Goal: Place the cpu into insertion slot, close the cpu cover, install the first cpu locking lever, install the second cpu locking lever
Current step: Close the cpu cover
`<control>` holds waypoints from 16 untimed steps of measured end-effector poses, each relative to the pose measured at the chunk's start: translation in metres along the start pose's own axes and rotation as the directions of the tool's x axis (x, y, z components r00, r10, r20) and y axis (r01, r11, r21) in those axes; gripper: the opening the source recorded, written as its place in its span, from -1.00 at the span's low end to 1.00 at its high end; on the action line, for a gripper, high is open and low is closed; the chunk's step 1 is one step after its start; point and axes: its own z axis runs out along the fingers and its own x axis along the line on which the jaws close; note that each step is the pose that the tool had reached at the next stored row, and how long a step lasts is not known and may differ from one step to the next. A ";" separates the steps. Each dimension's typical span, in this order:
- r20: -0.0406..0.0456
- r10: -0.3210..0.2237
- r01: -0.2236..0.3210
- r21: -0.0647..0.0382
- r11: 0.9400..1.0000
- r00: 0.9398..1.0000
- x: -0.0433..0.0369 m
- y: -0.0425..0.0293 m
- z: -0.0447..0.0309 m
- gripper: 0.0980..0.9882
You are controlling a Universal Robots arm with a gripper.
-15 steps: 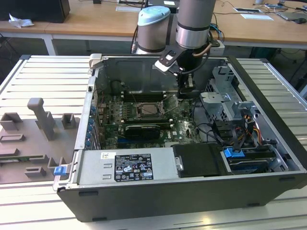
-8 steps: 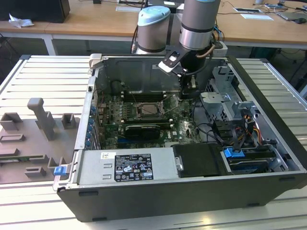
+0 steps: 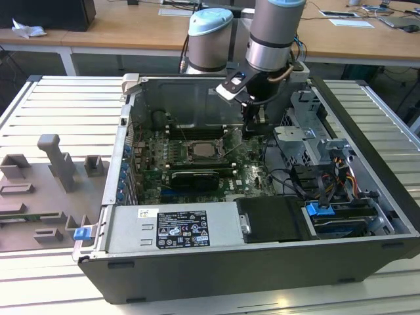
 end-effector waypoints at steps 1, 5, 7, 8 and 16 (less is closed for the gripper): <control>0.000 0.000 0.000 0.000 1.000 1.000 0.0000 -0.0004 -0.0006 -0.98; 0.000 0.000 0.000 0.000 1.000 1.000 0.0007 -0.0131 -0.0007 -0.98; 0.000 0.000 0.000 0.000 1.000 1.000 0.0010 -0.0190 -0.0006 -0.98; 0.000 0.000 0.000 0.000 1.000 1.000 0.0012 -0.0225 -0.0004 -0.98; 0.000 0.000 0.000 -0.010 1.000 1.000 0.0036 -0.0685 0.0035 -0.98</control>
